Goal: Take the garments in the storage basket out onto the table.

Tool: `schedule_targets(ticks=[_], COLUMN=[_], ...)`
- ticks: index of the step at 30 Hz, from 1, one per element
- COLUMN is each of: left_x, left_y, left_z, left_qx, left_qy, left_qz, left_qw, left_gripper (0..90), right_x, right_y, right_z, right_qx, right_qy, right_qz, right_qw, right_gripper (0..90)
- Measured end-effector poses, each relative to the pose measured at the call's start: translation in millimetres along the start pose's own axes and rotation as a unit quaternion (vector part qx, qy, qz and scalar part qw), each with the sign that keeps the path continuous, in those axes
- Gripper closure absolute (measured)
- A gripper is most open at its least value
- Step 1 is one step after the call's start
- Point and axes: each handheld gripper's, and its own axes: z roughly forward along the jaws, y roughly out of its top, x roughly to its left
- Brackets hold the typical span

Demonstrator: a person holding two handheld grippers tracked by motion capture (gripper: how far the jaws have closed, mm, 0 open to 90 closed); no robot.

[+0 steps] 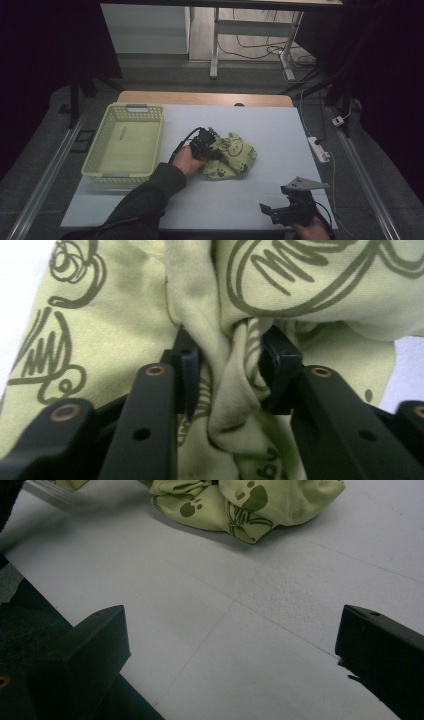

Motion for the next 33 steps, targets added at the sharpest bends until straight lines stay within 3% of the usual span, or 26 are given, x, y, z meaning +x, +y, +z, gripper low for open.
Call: schedule_targets(ticks=[4,5,8,10,15,20,24,33], left_x=[1.9,2.3,3.5,2.7,-0.9,-4.0,-4.4,-9.4], left_y=[-0.3,-0.3,0.1,0.3,1.4,3.0,2.9,0.7], left_z=[-0.3,-0.3,-1.0,-1.8,-5.1,-12.5,-20.8,-39.9], left_qx=[-0.005,-0.009,-0.013,-0.018,-0.028,-0.029,-0.043,-0.077], left_qy=[-0.014,-0.019,-0.03,-0.028,-0.025,-0.014,-0.02,-0.023], left_qz=[-0.006,-0.009,-0.011,-0.009,-0.004,0.003,-0.006,0.003], left_qw=[0.9999,0.9997,0.9994,0.9994,0.9993,0.9995,0.9988,0.9967], left_gripper=[59.3,53.8,48.4,39.6,29.9,23.2,16.5,3.5], right_x=[0.1,0.2,0.0,-0.1,-0.1,-0.2,-0.2,-0.2], right_y=[0.1,0.1,0.1,0.0,0.0,0.0,0.1,0.1], right_z=[0.1,0.0,0.1,0.2,0.2,0.1,0.1,0.3], right_qx=[0.0,0.0,0.0,0.0,0.0,0.0,0.001,0.001], right_qy=[0.0,0.0,0.0,0.001,0.001,0.002,0.002,0.002], right_qz=[0.0,0.0,0.0,0.001,0.001,0.001,0.001,0.001], right_qw=[1.0,1.0,1.0,1.0,1.0,1.0,1.0,1.0], right_gripper=[0.6,0.6,0.6,0.6,0.6,0.6,0.6,0.6])
